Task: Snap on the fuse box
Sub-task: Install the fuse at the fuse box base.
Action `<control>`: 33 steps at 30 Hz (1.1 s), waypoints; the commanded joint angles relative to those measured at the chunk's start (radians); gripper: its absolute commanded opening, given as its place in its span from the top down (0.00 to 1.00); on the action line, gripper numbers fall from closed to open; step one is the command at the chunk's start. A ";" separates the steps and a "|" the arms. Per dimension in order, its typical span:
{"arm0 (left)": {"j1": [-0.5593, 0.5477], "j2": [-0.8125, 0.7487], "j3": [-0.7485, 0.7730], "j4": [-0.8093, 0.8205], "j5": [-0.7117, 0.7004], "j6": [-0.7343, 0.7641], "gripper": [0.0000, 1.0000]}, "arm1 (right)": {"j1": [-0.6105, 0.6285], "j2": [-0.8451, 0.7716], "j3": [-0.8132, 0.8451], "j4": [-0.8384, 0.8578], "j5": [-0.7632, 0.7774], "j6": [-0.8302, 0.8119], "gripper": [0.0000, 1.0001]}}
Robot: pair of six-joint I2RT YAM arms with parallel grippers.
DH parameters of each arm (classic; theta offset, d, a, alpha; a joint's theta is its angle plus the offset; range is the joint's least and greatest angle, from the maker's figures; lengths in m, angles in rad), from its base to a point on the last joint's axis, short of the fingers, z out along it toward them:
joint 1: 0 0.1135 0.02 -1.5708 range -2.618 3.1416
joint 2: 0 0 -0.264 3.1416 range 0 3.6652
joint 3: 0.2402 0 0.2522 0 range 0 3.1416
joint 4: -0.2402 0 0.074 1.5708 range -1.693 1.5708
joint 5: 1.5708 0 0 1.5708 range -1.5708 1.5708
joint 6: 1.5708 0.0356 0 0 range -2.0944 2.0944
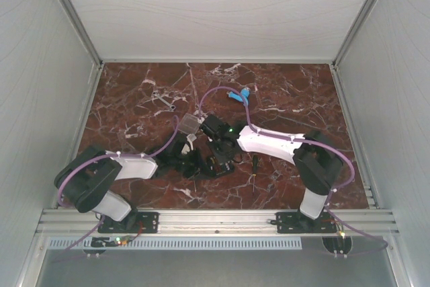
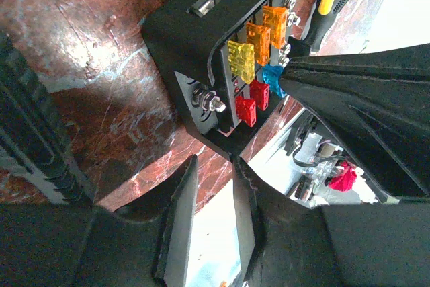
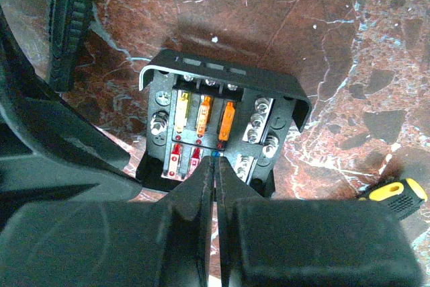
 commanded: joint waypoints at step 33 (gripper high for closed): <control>-0.004 0.004 0.023 0.032 -0.019 -0.002 0.72 | -0.026 -0.089 0.003 -0.085 -0.048 0.037 0.88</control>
